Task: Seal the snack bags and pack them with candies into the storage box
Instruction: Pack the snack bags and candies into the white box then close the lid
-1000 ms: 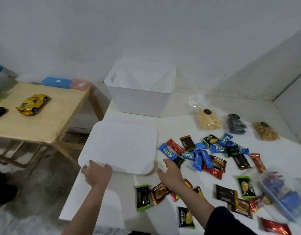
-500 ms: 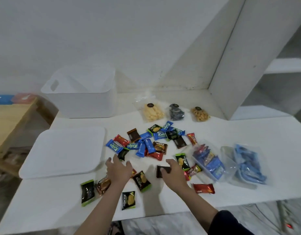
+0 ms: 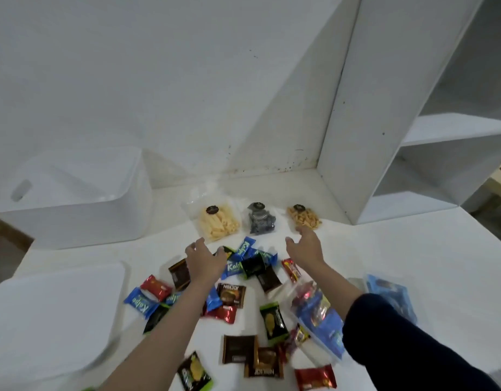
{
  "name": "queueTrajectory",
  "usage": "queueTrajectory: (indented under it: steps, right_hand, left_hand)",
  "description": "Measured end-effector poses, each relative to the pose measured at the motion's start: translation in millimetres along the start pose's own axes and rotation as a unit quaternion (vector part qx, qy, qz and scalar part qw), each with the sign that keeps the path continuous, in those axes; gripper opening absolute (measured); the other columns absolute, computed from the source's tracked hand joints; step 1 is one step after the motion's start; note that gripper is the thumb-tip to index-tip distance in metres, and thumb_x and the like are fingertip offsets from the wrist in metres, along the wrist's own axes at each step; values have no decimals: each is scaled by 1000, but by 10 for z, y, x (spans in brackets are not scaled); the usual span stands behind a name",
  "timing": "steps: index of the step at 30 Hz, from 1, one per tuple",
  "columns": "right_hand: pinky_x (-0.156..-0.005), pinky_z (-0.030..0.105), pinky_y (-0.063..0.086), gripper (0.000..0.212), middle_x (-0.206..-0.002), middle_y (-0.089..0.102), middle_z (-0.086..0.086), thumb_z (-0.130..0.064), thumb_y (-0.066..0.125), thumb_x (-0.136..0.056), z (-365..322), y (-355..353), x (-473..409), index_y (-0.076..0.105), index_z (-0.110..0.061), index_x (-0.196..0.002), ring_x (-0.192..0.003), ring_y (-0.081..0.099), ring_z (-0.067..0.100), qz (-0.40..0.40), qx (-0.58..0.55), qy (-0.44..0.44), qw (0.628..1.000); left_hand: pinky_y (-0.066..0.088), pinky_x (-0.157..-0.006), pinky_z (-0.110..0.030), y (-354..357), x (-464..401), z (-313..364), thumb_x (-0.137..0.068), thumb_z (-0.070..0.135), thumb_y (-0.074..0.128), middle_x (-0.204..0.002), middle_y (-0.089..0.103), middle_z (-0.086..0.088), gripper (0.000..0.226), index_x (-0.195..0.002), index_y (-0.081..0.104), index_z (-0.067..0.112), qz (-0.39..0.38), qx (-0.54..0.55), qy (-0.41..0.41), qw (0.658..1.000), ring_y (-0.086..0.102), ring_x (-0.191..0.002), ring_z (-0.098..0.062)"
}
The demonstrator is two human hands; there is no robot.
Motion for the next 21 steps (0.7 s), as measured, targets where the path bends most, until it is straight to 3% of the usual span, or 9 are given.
queueTrajectory:
  steps: [5, 9, 12, 14, 17, 21]
  right_hand:
    - [-75, 33, 48, 24, -103, 63, 20, -12, 52, -85, -15, -25, -948, 58, 4, -102, -98, 61, 37, 33, 42, 32, 998]
    - [-88, 42, 49, 39, -115, 57, 22, -26, 53, -88, 128, 7, -1517, 49, 2, -115, -107, 55, 40, 48, 131, 108, 984]
    - [-88, 42, 49, 35, -112, 58, 20, -29, 53, -89, 269, 63, -1794, 49, 0, -109, -107, 55, 38, 22, 158, 151, 976]
    - [-74, 37, 51, 32, -96, 61, 16, -31, 61, -85, 328, 69, -1895, 54, -2, -93, -96, 60, 35, -3, 157, 172, 973]
    - [-53, 28, 41, 32, -65, 53, 6, -26, 71, -78, 346, 74, -2000, 50, -6, -64, -72, 57, 26, -20, 73, 190, 979]
    - [-49, 23, 40, 22, -71, 58, 7, -22, 68, -83, 163, 104, -2001, 57, -9, -70, -62, 54, 19, -19, -70, 144, 987]
  left_hand:
    - [35, -104, -48, 97, -904, 168, -84, 48, 61, -145, 27, -23, 80, -142, 28, 4, 4, 15, -61, 998, 36, -129, -42]
    - [42, -100, -50, 233, -1473, 174, -79, 56, 64, -140, 31, -25, 91, -138, 28, -2, 6, 54, -136, 989, 42, -123, -43]
    - [46, -93, -43, 351, -1750, 131, -77, 50, 69, -136, 42, -22, 86, -135, 32, -3, -10, 109, -187, 976, 48, -118, -39]
    - [49, -89, -41, 428, -1845, 86, -77, 38, 74, -122, 54, -20, 69, -123, 43, -3, -26, 146, -193, 970, 55, -110, -36]
    - [49, -75, -35, 479, -1914, 8, -76, 27, 76, -99, 64, -17, 41, -100, 59, -2, -48, 192, -192, 961, 62, -98, -34]
    - [44, -88, -37, 475, -1918, -2, -77, 24, 77, -116, 53, -12, 67, -130, 43, -1, -64, 234, -196, 950, 53, -108, -30]
Point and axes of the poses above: each hand's wrist, its own x-axis away from the middle knuckle, its own y-axis out of the palm, z = x × y, the point moved 1 cm from there along -x, towards the middle knuckle
